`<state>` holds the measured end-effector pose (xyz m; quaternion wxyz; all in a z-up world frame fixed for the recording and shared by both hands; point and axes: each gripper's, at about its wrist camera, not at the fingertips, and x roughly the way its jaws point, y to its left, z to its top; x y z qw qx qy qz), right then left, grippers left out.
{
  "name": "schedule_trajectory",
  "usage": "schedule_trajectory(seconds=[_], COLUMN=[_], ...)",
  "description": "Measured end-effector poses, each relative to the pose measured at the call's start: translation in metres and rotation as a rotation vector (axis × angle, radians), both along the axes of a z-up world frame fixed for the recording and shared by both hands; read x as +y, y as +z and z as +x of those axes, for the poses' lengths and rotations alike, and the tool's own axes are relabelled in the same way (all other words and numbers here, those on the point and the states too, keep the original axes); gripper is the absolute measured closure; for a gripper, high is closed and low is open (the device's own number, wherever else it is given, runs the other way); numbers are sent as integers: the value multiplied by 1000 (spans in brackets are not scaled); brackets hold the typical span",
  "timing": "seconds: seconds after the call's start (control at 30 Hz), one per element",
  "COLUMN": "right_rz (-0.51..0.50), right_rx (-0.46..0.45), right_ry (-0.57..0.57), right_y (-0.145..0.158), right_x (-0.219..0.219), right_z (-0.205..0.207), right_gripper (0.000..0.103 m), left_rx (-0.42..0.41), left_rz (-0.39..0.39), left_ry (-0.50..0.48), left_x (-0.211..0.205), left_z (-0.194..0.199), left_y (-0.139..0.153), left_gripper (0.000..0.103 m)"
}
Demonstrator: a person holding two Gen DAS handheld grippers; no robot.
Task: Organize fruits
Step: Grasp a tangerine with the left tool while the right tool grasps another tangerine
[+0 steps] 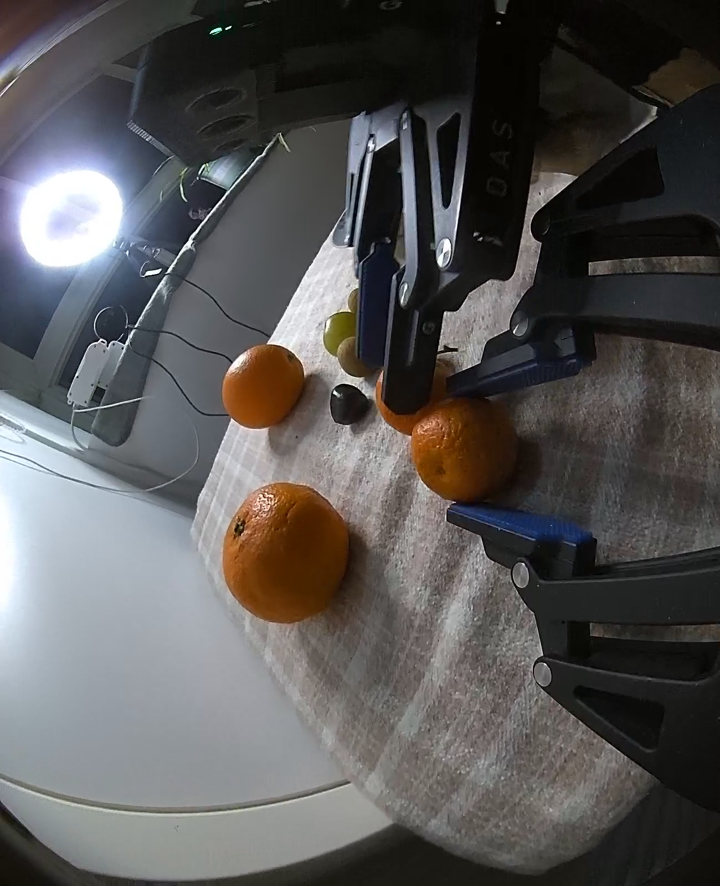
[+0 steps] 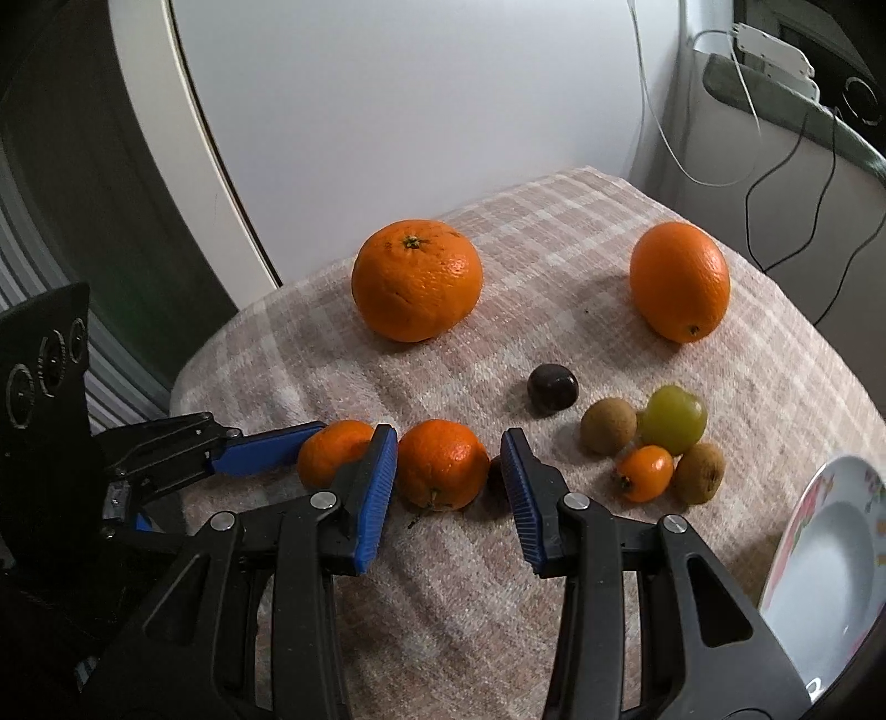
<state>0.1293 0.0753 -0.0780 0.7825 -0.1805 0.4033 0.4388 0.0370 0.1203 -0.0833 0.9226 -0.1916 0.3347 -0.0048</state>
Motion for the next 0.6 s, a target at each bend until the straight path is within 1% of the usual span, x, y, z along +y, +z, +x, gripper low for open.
schedule_trajectory(seconds=[0.17, 0.4, 0.6], right_rz=[-56, -129, -167], right_rx=[-41, -76, -51], right_ry=[49, 123, 169], right_y=[-1, -3, -5], right_x=[7, 20, 28], right_z=[-2, -7, -2], right_gripper=[62, 62, 62], left_rx=[-6, -5, -7], left_rz=[-8, -3, 11], left_ry=[0, 10, 20], left_x=[3, 5, 6], left_z=[-6, -9, -14], left_y=[0, 1, 3], left_gripper=[66, 66, 66])
